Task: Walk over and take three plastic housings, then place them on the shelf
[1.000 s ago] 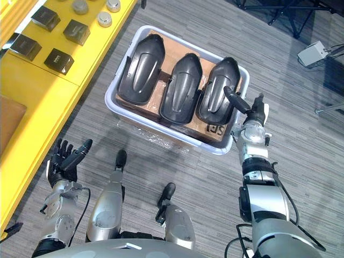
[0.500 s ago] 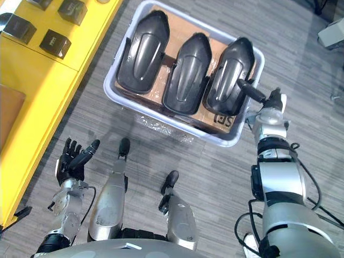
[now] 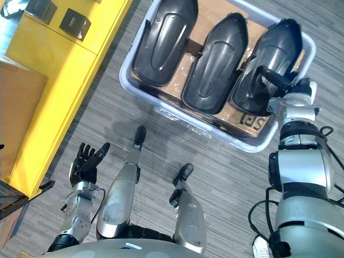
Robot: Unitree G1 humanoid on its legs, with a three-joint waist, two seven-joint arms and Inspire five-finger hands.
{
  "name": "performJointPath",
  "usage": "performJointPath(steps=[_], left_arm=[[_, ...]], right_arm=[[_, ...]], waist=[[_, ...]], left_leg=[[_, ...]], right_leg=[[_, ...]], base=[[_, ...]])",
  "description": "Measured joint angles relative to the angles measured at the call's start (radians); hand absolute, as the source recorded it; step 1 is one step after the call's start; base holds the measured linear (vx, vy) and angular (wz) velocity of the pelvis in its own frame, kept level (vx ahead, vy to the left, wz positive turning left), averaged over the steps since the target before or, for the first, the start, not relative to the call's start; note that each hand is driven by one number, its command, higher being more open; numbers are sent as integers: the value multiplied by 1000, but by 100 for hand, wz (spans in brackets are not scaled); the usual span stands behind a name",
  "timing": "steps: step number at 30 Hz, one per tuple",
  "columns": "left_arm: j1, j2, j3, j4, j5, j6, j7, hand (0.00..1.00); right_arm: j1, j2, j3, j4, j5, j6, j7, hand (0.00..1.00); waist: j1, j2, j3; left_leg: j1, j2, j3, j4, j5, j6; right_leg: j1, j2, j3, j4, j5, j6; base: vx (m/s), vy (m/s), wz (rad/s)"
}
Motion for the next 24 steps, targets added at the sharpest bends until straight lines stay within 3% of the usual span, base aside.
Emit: performJointPath(steps=[3, 5, 10, 16, 24], left_arm=[[-1, -8, -11, -1, 1, -2, 0, 100], [0, -11, -17, 0, 1, -3, 4, 100], [3, -11, -29, 0, 1, -3, 6, 100], [3, -11, -27, -17, 1, -3, 4, 100], [16, -3, -21, -57, 1, -3, -12, 100]], right_arm=[[-18, -36, 24, 16, -82, 47, 9, 0], [-16, -88, 29, 17, -161, 87, 66, 0], [-11, -117, 45, 43, -246, 105, 92, 0], [-11, -119, 21, 57, -265, 93, 134, 0], [-8, -104, 4, 97, -293, 13, 132, 0]], waist=[[3, 11, 3], [11, 21, 2], [11, 32, 1], [11, 34, 0], [21, 34, 0]], left_leg=[[-14, -2, -19, 20, -5, -6], [-20, 0, -33, 29, -8, -10], [-28, 7, -62, 36, -12, -21], [-28, 10, -74, 48, -12, -24], [-22, 13, -82, 53, -9, -25]], right_leg=[[-17, -6, -7, 45, -29, -2], [-29, -8, -14, 84, -56, -7], [-53, -8, -25, 142, -91, -18], [-55, -7, -26, 167, -104, -23], [-48, -8, -28, 193, -113, -25]], base=[[-3, -16, 12], [-43, -37, 10], [-20, -59, 7], [27, -63, 1], [-14, -39, 2]])
